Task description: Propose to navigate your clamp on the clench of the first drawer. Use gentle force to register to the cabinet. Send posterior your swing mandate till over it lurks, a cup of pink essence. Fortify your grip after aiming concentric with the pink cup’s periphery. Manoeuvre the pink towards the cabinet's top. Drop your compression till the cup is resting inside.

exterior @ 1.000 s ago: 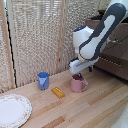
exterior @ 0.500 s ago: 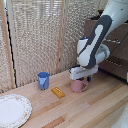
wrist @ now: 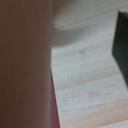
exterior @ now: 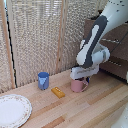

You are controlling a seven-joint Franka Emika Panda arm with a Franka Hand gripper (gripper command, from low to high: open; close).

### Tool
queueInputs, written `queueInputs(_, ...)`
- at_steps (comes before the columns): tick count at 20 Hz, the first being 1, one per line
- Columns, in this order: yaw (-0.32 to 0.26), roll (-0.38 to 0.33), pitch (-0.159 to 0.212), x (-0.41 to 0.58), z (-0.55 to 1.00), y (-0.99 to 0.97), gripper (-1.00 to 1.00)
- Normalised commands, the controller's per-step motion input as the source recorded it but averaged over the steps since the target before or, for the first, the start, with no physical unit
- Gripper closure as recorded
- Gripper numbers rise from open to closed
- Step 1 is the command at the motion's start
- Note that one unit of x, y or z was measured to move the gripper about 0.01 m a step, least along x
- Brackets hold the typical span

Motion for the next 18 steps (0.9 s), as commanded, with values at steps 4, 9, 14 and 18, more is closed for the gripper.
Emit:
queueInputs(4, -0.001, 0.027, -0.039, -0.129, 0.02, -0.01, 1.00)
queueInputs(9, -0.014, 0.007, -0.029, -0.166, 0.09, 0.17, 1.00)
queueInputs(14, -0.012, 0.038, 0.030, -0.130, 0.10, 0.64, 1.00)
queueInputs(18, -0.052, 0.055, 0.022, 0.000, 0.14, 0.81, 1.00)
